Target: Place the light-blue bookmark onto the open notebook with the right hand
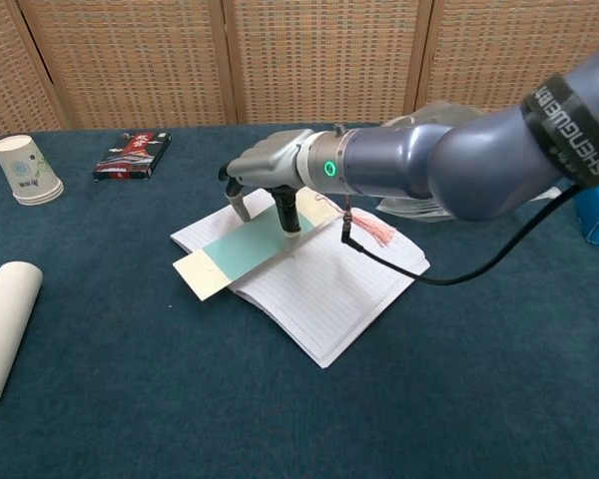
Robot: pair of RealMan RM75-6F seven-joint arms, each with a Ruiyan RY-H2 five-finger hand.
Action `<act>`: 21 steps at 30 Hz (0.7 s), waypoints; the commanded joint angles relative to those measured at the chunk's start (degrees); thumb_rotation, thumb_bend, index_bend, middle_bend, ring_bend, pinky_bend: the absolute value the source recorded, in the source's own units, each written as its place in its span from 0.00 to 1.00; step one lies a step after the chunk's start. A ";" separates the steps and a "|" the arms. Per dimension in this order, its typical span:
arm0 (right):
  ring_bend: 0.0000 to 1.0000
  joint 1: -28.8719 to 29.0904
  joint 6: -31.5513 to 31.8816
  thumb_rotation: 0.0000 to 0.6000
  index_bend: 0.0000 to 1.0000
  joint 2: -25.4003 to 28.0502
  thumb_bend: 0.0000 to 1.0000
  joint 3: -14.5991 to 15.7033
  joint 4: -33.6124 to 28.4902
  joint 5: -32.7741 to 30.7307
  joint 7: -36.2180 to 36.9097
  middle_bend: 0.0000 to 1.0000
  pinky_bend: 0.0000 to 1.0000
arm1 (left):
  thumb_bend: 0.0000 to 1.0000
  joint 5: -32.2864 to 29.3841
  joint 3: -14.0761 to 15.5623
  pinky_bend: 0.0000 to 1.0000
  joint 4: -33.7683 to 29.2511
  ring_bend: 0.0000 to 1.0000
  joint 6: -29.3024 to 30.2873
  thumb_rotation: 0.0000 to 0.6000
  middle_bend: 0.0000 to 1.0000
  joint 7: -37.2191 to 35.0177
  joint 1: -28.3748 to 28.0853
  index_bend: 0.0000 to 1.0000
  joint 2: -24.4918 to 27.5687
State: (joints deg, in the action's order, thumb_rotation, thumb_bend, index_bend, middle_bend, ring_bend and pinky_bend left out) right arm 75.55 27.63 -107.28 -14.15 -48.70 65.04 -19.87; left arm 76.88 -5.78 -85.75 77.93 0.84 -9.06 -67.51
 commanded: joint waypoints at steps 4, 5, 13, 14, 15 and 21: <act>0.00 1.21 -1.53 1.00 0.56 -1.36 0.16 0.35 4.23 2.40 3.72 0.10 0.10 | 0.12 -0.47 -0.04 0.00 0.30 0.00 -0.42 1.00 0.00 0.04 -0.11 0.00 -0.10; 0.00 1.28 -1.67 1.00 0.56 -1.52 0.16 0.46 4.86 2.72 4.23 0.10 0.10 | 0.12 -0.47 -0.06 0.00 0.31 0.00 -0.33 1.00 0.00 0.10 -0.09 0.00 -0.12; 0.00 1.24 -2.72 1.00 0.56 -1.82 0.16 1.55 8.58 4.72 7.20 0.08 0.09 | 0.12 -0.35 0.15 0.00 0.15 0.00 -0.47 1.00 0.00 0.51 -0.16 0.00 -0.21; 0.00 1.21 -2.72 1.00 0.56 -1.78 0.16 1.60 8.63 4.85 7.37 0.08 0.09 | 0.12 -0.34 0.15 0.00 0.14 0.00 -0.47 1.00 0.00 0.54 -0.18 0.00 -0.22; 0.00 1.16 -2.72 1.00 0.56 -1.72 0.16 1.67 8.68 4.96 7.52 0.08 0.09 | 0.12 -0.31 0.16 0.00 0.11 0.00 -0.47 1.00 0.00 0.56 -0.19 0.00 -0.21; 0.00 0.69 -2.29 1.00 0.55 -1.21 0.16 2.03 8.48 5.81 8.67 0.08 0.08 | 0.12 -0.08 0.23 0.00 -0.13 0.00 -0.22 1.00 0.00 0.77 -0.17 0.00 -0.22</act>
State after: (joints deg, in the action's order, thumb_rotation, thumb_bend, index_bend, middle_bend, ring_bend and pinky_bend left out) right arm 76.27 25.31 -108.52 -12.14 -40.20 70.81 -11.24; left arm 76.80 -5.55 -85.87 77.69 1.60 -9.24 -67.74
